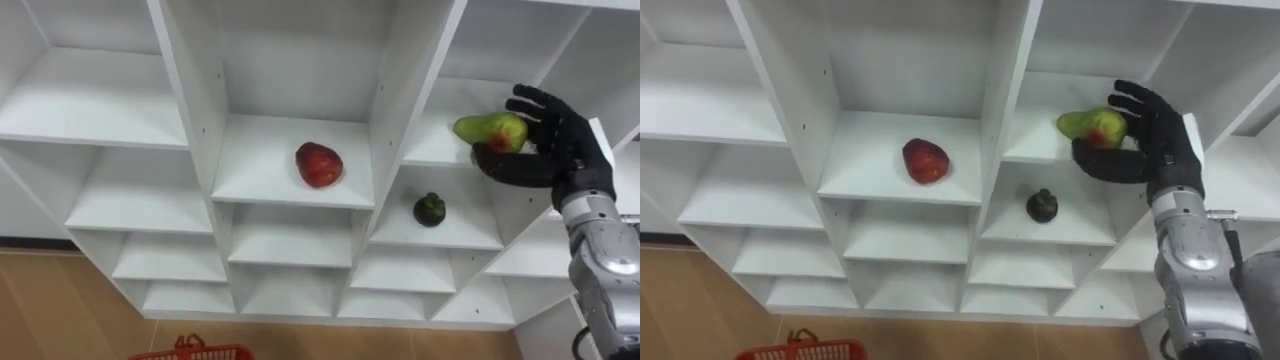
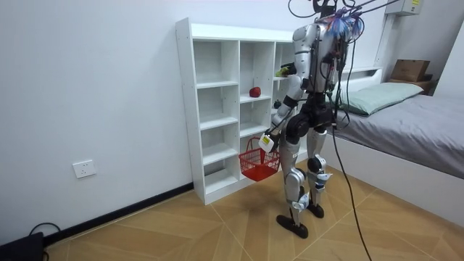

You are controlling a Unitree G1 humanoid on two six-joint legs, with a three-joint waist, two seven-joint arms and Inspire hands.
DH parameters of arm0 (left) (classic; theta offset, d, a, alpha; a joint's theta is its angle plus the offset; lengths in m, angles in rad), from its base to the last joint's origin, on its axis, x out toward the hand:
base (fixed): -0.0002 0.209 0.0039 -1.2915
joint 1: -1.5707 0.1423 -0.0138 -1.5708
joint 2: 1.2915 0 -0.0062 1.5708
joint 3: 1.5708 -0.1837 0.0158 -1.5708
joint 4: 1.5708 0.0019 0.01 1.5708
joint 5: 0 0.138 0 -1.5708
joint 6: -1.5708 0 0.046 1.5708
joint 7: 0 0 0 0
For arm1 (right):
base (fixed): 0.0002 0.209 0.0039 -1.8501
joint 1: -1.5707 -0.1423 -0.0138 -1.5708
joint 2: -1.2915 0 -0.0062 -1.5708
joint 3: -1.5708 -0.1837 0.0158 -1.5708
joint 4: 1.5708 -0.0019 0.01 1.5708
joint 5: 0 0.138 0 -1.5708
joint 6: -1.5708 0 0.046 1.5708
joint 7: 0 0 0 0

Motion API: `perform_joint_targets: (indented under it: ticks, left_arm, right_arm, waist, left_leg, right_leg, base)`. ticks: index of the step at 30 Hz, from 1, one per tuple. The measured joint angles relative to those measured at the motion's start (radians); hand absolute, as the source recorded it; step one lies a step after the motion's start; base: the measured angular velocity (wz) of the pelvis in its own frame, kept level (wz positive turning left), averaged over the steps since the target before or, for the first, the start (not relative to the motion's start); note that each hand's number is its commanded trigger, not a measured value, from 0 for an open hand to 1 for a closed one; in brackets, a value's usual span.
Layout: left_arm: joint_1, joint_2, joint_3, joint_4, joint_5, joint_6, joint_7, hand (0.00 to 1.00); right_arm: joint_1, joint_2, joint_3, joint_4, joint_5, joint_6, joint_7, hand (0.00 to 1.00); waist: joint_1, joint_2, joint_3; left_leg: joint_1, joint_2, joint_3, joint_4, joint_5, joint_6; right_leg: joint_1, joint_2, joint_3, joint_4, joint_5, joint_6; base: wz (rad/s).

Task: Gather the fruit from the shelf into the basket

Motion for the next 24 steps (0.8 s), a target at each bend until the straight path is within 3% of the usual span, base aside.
perform_joint_targets:
  ticks: [22, 24]
  left_arm:
    - [-0.022, 0.003, -0.001, -0.001, 0.01, 0.019, 0.003, 1.0]
    - [-0.022, 0.003, -0.001, -0.001, 0.01, 0.02, 0.005, 1.0]
  right_arm:
    - [-0.022, 0.007, 0.008, 0.014, -0.092, 0.012, 0.008, 1.0]
    - [-0.013, 0.008, 0.008, -0.012, -0.097, 0.014, 0.011, 1.0]
  waist:
    - [0.002, 0.0, -0.0009]
    - [-0.001, 0.006, -0.0054]
  left_leg:
    - [-0.003, -0.001, -0.008, 0.001, 0.0, 0.0]
    - [-0.007, -0.001, -0.007, 0.001, 0.0, 0.0]
  right_leg:
    - [-0.002, 0.0, 0.0, 0.002, 0.0, 0.0]
    - [-0.01, 0.0, 0.001, 0.005, 0.0, 0.0]
  base:
    - [0.0]
    - [-0.02]
